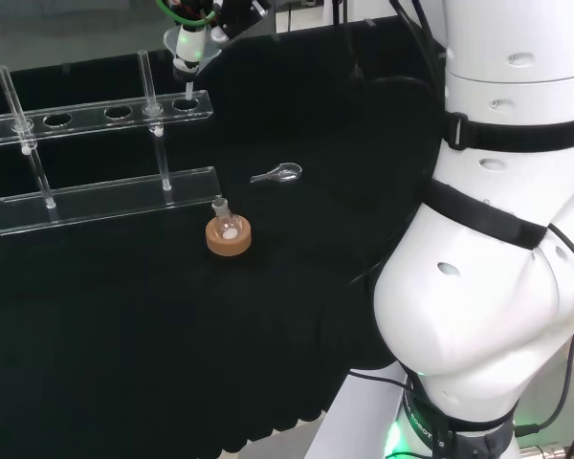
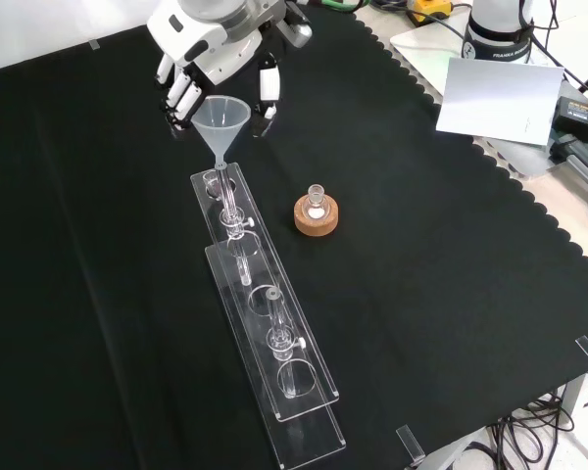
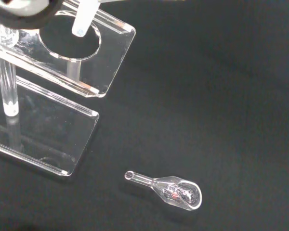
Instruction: Put the funnel back on the funnel stand.
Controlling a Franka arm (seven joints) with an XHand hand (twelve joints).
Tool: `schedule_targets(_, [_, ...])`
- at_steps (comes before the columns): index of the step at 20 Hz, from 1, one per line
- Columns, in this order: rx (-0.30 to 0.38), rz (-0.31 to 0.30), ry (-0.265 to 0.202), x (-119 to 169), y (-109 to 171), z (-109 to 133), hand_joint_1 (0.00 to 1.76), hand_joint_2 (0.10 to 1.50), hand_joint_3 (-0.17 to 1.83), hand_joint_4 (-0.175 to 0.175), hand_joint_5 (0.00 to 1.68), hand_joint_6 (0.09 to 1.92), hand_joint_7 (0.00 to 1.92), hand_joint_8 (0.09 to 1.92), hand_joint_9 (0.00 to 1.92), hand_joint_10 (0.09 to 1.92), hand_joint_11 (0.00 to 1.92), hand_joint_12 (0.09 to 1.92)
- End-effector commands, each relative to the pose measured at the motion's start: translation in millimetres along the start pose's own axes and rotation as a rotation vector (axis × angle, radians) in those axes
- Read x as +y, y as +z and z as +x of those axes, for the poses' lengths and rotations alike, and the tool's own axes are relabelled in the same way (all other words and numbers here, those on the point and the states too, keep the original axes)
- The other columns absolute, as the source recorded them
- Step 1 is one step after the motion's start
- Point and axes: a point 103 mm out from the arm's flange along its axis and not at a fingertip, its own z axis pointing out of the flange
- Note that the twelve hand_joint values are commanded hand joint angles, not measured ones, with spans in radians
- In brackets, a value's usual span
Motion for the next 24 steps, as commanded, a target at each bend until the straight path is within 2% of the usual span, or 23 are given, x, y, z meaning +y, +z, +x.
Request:
schedule_targets(1, [0.003, 0.025, -0.008, 12.6, 4.8, 1.0, 0.80, 0.68, 0.56, -0.005, 0.50, 0.56, 0.59, 0.68, 1.03, 0.43, 0.68, 1.24])
schedule_targets(15, [-0.045, 0.062, -0.030, 24.6, 24.6, 17.9, 0.80, 0.68, 0.56, -0.005, 0.50, 0.56, 0.59, 0.68, 1.02, 0.44, 0.68, 1.24])
schedule_targets(24, [-0.052, 0.085, -0.034, 30.0, 29.8, 25.8, 0.80, 0.68, 0.56, -0.004, 0.49, 0.56, 0.56, 0.68, 0.98, 0.44, 0.66, 1.24])
